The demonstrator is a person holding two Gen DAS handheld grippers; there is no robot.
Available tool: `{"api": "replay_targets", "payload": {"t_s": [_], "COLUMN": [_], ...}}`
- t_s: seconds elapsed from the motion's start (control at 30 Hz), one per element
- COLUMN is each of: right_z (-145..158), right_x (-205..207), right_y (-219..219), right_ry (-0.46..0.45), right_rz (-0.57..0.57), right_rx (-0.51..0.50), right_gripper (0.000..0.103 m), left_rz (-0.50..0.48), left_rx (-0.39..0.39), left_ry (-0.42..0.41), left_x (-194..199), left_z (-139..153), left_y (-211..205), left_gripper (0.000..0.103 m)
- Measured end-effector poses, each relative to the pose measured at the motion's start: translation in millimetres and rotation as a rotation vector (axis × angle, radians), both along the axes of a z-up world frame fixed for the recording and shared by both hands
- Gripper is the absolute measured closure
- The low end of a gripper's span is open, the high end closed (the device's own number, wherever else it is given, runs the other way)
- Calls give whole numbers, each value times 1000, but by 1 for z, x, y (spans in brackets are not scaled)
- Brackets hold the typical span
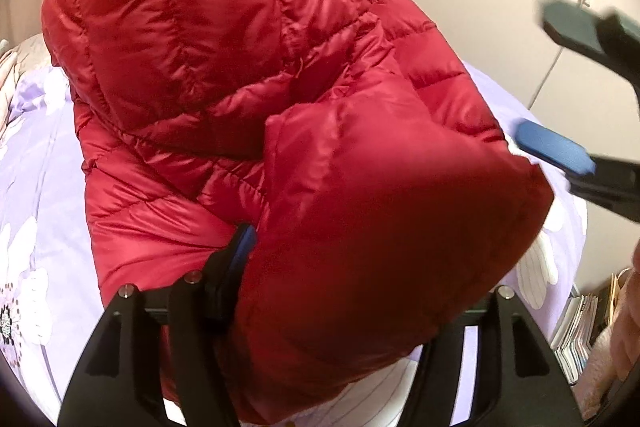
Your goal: Fold large clothes
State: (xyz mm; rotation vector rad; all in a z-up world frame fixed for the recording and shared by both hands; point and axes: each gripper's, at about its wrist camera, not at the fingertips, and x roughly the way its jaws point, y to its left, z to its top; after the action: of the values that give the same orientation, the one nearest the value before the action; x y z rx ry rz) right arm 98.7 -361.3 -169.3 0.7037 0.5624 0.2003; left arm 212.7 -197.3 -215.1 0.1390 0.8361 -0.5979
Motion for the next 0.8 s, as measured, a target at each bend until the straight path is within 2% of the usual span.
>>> {"api": "replay_targets", "payload": {"t_s": [0.03, 0.07, 0.1, 0.13, 0.17, 0.3, 0.43, 0.53, 0.67, 0.7, 0.8], "right_z": [-2, -7, -13, -20, -25, -27, -27, -39, -57, -60, -65], "right_x": [7, 18, 28, 36, 41, 36, 38, 36, 36, 38, 38], "right_y": [6, 11, 15, 20, 22, 19, 19, 15, 8, 6, 5], "right_ry": [5, 21, 58, 108, 138, 100, 139, 166, 192, 191, 191], "right_rz": [34, 69, 79, 68, 46, -19, -48, -67, -75, -76, -82], "right_rx": [-9, -17, -32, -66, -91, -119, -187, -202, -186, -178, -184], "right_gripper": [19, 37, 78, 85, 85, 86, 86, 86, 86, 86, 88], "left_rz": [-2, -5, -11, -17, -20, -20, -6, 37, 144, 163, 226], "left_rx": [-9, -17, -25, -30, -38, -95, -179, -236, -354, -368, -313], "left_ry": [4, 7, 12, 19, 28, 37, 57, 59, 61, 60, 92], "left_x": [2, -1, -4, -2, 0, -3, -11, -20, -11, -6, 23], "left_z": [2, 1, -1, 0, 1, 14, 31, 45, 58, 60, 49], "left_y": [1, 4, 10, 13, 18, 39, 68, 90, 131, 140, 133], "left_gripper": [41, 41, 41, 41, 41, 41, 41, 42, 43, 42, 42]}}
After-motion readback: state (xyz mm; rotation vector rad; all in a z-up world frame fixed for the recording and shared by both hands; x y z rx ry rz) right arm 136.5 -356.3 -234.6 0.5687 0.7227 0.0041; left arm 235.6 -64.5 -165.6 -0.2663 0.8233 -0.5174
